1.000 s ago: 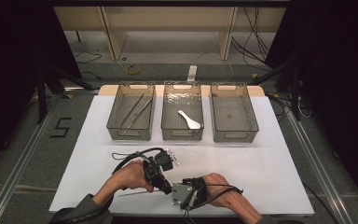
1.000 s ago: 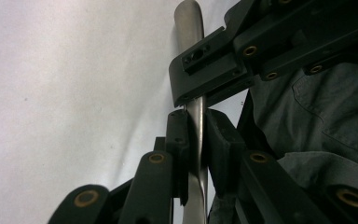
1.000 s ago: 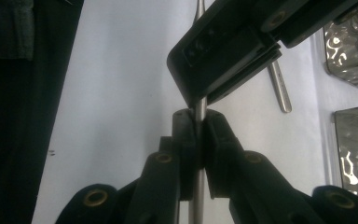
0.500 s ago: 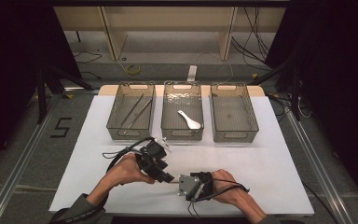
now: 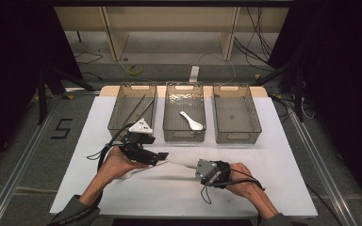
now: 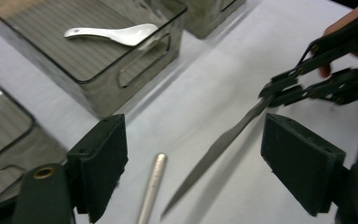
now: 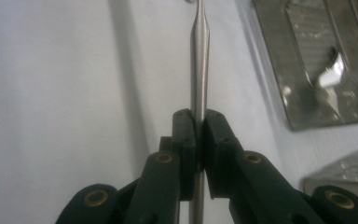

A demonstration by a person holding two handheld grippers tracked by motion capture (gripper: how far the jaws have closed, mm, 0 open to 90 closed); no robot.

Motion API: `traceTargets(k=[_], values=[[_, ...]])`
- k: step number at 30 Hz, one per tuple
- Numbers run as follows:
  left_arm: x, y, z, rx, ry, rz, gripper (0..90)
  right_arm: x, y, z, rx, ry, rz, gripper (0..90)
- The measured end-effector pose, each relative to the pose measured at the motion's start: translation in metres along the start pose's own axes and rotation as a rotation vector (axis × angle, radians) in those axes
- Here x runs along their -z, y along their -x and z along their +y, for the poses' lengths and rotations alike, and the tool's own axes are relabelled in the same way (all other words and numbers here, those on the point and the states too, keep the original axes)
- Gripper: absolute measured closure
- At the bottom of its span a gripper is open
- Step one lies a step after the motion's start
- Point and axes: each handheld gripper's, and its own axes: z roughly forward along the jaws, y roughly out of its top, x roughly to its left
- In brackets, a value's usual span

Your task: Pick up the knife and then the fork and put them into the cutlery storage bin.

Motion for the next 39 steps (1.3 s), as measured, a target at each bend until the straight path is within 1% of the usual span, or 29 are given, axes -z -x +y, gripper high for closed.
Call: traceTargets(k=[1, 2, 6, 7, 8, 10, 12, 14, 17, 19, 20, 21, 23, 25, 26, 29, 30, 33, 36, 39], values=[[-0.002, -0.001, -0.002, 0.007, 0.005, -0.005, 20.4, 0.0, 0.003, -0.002, -0.002, -0.009, -0.003, 84.8], [-0.002, -0.002, -0.004, 0.009, 0.011, -0.003, 19.6, 0.0, 0.005, -0.004, -0.016, -0.013, -0.011, 84.8], [0.0, -0.006, -0.01, 0.012, 0.057, 0.041, 17.7, 0.002, 0.014, -0.011, -0.059, -0.025, -0.028, 84.7], [0.002, -0.008, -0.012, 0.021, 0.074, 0.051, 17.6, 0.002, 0.016, -0.013, -0.065, -0.029, -0.037, 84.7], [0.004, -0.01, -0.014, 0.034, 0.088, 0.052, 17.5, 0.002, 0.017, -0.014, -0.09, -0.027, -0.049, 84.7], [0.006, -0.014, -0.017, 0.047, 0.106, 0.052, 16.7, 0.004, 0.022, -0.019, -0.122, -0.031, -0.062, 84.7], [0.006, -0.017, -0.021, 0.049, 0.111, 0.055, 16.2, 0.006, 0.028, -0.023, -0.168, -0.027, -0.066, 84.7], [0.005, -0.02, -0.025, 0.057, 0.106, 0.049, 15.7, 0.009, 0.034, -0.027, -0.206, -0.018, -0.067, 84.7], [0.001, -0.023, -0.031, 0.075, 0.108, 0.056, 15.5, 0.011, 0.041, -0.033, -0.25, -0.02, -0.071, 84.7], [0.0, -0.024, -0.033, 0.075, 0.108, 0.07, 15.4, 0.013, 0.044, -0.036, -0.274, -0.013, -0.071, 84.7], [0.001, -0.026, -0.033, 0.071, 0.112, 0.078, 15.3, 0.015, 0.046, -0.037, -0.285, -0.006, -0.074, 84.7], [0.003, -0.027, -0.034, 0.08, 0.127, 0.077, 15.3, 0.016, 0.047, -0.037, -0.304, 0.001, -0.075, 84.7], [0.004, -0.028, -0.035, 0.094, 0.143, 0.075, 15.2, 0.019, 0.05, -0.039, -0.32, 0.007, -0.078, 84.7], [0.005, -0.028, -0.038, 0.094, 0.156, 0.078, 15.2, 0.022, 0.055, -0.04, -0.34, 0.016, -0.086, 84.7], [0.005, -0.028, -0.039, 0.1, 0.158, 0.074, 15.2, 0.024, 0.057, -0.041, -0.359, 0.02, -0.084, 84.7], [0.004, -0.03, -0.042, 0.138, 0.154, 0.045, 15.2, 0.027, 0.065, -0.043, -0.372, 0.029, -0.092, 84.7], [0.004, -0.03, -0.043, 0.142, 0.156, 0.051, 15.2, 0.028, 0.069, -0.044, -0.379, 0.031, -0.096, 84.7], [0.004, -0.03, -0.046, 0.144, 0.158, 0.061, 15.2, 0.031, 0.079, -0.046, -0.417, 0.041, -0.105, 84.7], [0.004, -0.03, -0.047, 0.151, 0.171, 0.074, 15.2, 0.033, 0.09, -0.05, -0.457, 0.049, -0.117, 84.6], [0.004, -0.031, -0.048, 0.156, 0.177, 0.069, 14.9, 0.035, 0.101, -0.052, -0.494, 0.055, -0.128, 84.6]])
